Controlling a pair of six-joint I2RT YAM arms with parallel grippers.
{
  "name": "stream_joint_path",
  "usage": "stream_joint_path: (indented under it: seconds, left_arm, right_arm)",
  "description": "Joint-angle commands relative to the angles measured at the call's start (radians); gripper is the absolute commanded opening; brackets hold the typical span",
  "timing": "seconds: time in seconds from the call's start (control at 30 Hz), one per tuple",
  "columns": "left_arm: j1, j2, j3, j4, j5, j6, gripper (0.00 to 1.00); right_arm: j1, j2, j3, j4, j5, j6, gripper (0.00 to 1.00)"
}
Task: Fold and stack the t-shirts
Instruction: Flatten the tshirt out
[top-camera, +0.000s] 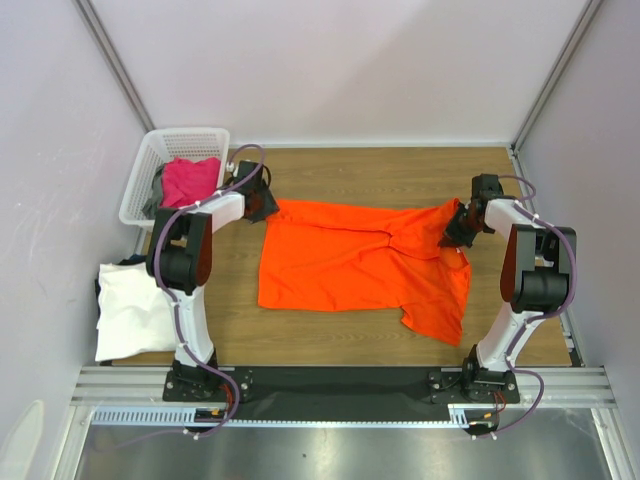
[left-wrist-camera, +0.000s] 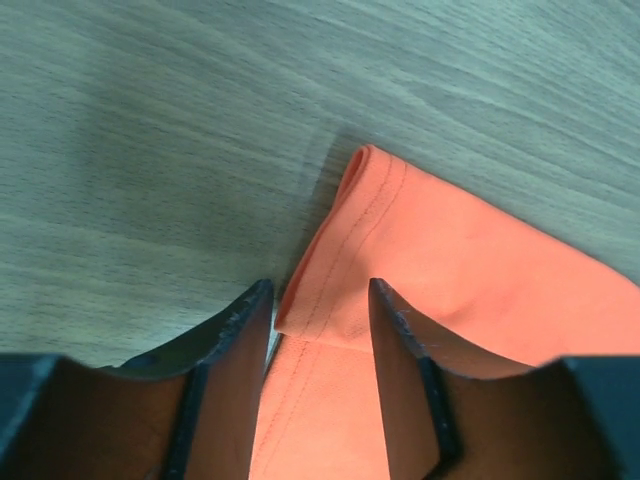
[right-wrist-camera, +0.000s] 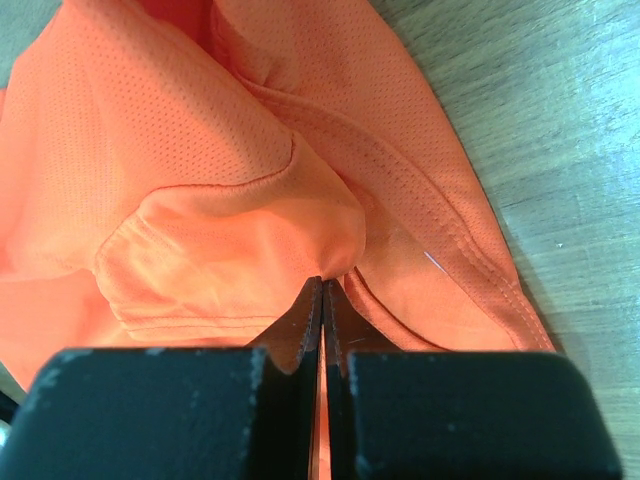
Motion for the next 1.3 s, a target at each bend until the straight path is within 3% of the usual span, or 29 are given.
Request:
stream_joint_path:
  seconds: [0.0,0.17,0.2,0.5,1.27]
  left_arm:
    - [0.008,0.017,0.027,0.028,-0.003,0.016,0.47]
    - [0.008,0.003,0.019,0.028,-0.004,0.022,0.24]
    - [0.008,0.0,0.016,0.027,-0.012,0.025,0.01]
    - [0.01,-0.124,0.042,0.002,-0.032,0.073,0.0]
    - [0.011,-0.29,0.385,-0.059,0.04,0.162,0.0]
  right_arm:
    - [0.007,-0.042,0.038,-0.005,0.008,0.009,0.0]
    - [0.007,-0.045,0.041,-0.002,0.009,0.012,0.0]
    - [0.007,-0.045,0.041,0.001,0.008,0.014,0.0]
    - [0.008,-0.081,0.119,-0.013,-0.005,0.02,0.0]
    - [-0.016,-0.004,0.71,0.039,-0.207,0.077,0.0]
